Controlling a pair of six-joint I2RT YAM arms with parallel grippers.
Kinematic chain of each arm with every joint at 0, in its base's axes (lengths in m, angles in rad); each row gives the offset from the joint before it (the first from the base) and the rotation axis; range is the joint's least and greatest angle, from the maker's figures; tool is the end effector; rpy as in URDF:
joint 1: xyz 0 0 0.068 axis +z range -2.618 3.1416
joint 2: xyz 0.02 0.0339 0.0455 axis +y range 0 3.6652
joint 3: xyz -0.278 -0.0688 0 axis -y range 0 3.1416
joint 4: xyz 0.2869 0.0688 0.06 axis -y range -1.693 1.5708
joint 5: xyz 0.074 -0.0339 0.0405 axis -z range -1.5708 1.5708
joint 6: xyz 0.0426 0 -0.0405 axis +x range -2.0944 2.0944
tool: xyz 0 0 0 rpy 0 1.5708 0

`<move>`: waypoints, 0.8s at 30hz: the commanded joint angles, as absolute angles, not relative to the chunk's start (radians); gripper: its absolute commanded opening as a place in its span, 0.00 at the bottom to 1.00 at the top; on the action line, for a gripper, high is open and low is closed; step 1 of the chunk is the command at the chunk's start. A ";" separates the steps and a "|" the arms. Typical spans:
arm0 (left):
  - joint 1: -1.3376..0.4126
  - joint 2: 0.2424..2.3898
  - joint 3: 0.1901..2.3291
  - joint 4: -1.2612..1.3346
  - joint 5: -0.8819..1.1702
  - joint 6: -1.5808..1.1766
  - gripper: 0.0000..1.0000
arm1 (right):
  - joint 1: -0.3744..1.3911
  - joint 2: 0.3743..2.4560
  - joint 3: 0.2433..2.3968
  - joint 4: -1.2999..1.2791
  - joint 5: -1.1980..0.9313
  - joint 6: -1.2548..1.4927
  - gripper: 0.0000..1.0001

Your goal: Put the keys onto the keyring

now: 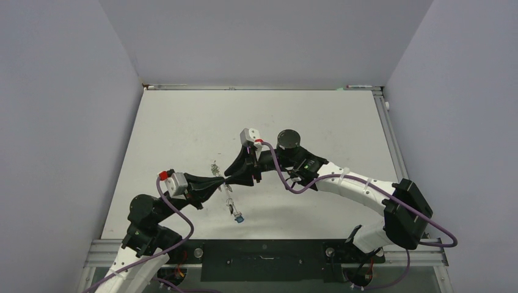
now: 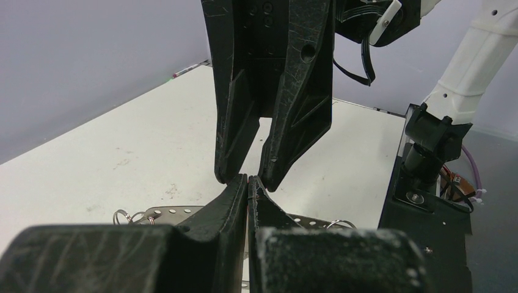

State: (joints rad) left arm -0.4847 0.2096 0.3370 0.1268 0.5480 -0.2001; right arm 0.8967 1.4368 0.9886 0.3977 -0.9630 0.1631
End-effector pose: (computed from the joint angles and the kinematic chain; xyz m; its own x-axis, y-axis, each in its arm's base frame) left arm 0.1063 -0.0811 0.2951 0.0503 -0.2182 -0.9746 0.8713 0.4866 -0.0640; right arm 0.2009 0.3075 0.3138 -0.1866 -0.0850 -0.9787 -0.9401 -0.2739 0.2031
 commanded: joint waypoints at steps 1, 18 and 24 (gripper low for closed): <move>-0.491 0.195 0.357 0.224 0.560 -0.209 0.00 | 0.905 1.428 1.008 0.406 -0.993 0.121 0.30; -0.492 0.193 0.358 0.225 0.561 -0.209 0.00 | 0.900 1.411 0.995 0.431 -1.012 0.136 0.25; -0.492 0.189 0.359 0.224 0.560 -0.209 0.00 | 0.900 1.418 1.006 0.418 -1.005 0.130 0.05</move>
